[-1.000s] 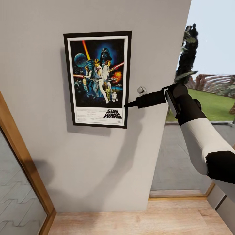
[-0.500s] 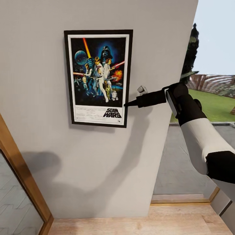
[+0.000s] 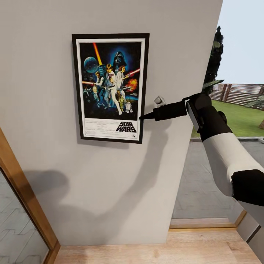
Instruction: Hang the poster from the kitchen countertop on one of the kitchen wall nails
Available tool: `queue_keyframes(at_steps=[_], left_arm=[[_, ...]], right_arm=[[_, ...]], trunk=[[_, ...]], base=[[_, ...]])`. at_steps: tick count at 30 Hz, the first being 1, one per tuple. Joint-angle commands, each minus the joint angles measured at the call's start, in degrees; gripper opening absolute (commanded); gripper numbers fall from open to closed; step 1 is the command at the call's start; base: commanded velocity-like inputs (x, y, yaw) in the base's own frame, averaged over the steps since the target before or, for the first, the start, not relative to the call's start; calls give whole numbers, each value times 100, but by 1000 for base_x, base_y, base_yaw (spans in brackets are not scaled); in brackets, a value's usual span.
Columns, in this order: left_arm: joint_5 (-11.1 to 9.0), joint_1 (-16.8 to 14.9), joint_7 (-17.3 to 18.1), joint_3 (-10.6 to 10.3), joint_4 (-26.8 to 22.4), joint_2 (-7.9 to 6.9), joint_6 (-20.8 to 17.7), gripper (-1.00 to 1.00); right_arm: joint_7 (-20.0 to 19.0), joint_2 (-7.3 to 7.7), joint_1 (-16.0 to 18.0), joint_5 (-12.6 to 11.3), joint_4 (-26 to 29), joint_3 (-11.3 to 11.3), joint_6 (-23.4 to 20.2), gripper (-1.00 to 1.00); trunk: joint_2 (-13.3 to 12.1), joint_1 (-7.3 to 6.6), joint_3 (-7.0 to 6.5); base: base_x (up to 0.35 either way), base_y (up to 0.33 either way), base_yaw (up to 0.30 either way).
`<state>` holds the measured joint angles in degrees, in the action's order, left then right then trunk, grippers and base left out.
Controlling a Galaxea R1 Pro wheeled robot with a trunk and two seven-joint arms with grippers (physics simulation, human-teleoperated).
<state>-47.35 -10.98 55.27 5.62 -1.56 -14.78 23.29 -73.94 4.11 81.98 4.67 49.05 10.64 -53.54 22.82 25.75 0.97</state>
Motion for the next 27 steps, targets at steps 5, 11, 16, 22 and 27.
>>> queue_keyframes(at_steps=[5,11,16,22,27], left_arm=[[41,48,11,37,7,18,27,100],[41,51,14,36,7,19,27,100],[41,52,15,36,7,19,27,100],[41,52,18,36,7,19,27,100],[41,52,19,36,7,19,27,100]], right_arm=[[-47,2,3,75,-1,49,-34,-100],[-48,2,2,78,2,52,-34,-100],[-47,2,2,78,-1,52,-34,-100],[-46,2,2,78,0,53,-34,-100],[-46,2,2,77,0,53,-34,-100]], trunk=[[10,3,10],[10,3,10],[10,3,10],[10,3,10],[10,3,10]], base=[[0,0,0],[0,0,0],[0,0,0],[11,38,0],[26,64,0]])
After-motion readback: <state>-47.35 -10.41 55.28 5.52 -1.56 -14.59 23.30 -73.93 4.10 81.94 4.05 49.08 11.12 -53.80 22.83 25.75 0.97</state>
